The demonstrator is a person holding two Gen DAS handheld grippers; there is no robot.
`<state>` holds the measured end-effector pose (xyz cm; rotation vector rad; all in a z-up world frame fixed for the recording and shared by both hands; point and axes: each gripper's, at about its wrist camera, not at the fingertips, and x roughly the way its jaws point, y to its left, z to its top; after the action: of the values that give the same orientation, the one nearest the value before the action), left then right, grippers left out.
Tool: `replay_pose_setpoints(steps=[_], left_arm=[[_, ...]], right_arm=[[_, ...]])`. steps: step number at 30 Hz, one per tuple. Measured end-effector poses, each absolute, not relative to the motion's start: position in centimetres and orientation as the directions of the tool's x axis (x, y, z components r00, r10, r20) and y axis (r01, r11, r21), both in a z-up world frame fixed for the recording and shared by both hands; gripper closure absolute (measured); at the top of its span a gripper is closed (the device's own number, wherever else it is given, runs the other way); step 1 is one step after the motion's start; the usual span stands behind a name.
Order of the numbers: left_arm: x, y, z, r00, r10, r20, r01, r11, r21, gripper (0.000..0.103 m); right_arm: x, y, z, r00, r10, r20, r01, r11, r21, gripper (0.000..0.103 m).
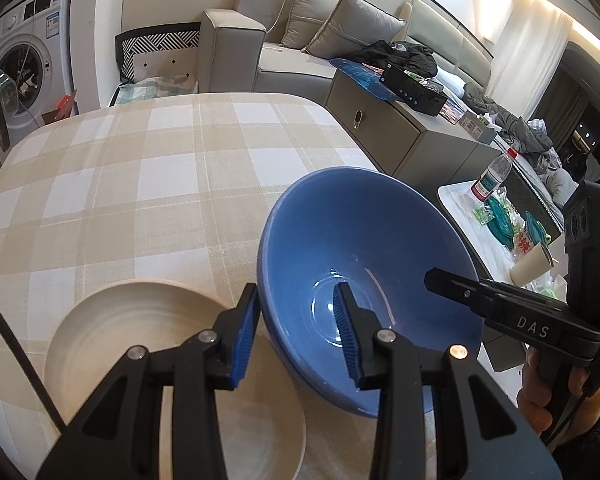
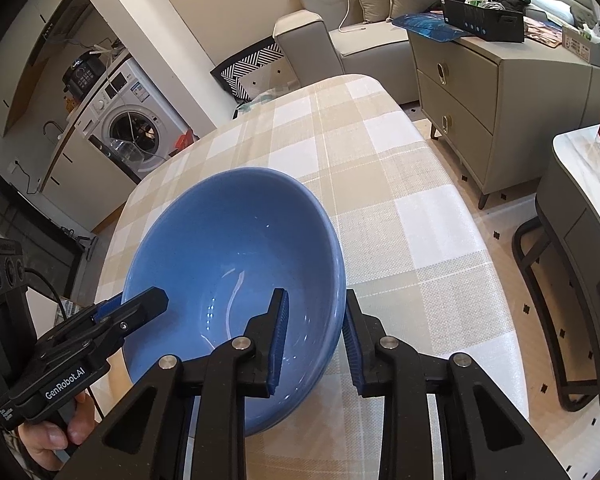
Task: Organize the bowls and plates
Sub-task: 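Lift the blue bowl with both grippers and carry it over the cream plates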
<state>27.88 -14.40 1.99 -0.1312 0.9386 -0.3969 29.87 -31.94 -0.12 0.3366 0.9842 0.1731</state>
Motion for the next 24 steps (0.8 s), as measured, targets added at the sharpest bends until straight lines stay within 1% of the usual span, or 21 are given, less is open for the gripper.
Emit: replay_pose_setpoints(steps=[24], left_arm=[[26.6,-13.1,4.5,0.567,-0.378,-0.732,0.270,0.925,-0.269,0.067]], right_arm=[[28.9,-30.7,3.2,0.580,0.284,-0.763,-0.031,0.944,0.328,0.076]])
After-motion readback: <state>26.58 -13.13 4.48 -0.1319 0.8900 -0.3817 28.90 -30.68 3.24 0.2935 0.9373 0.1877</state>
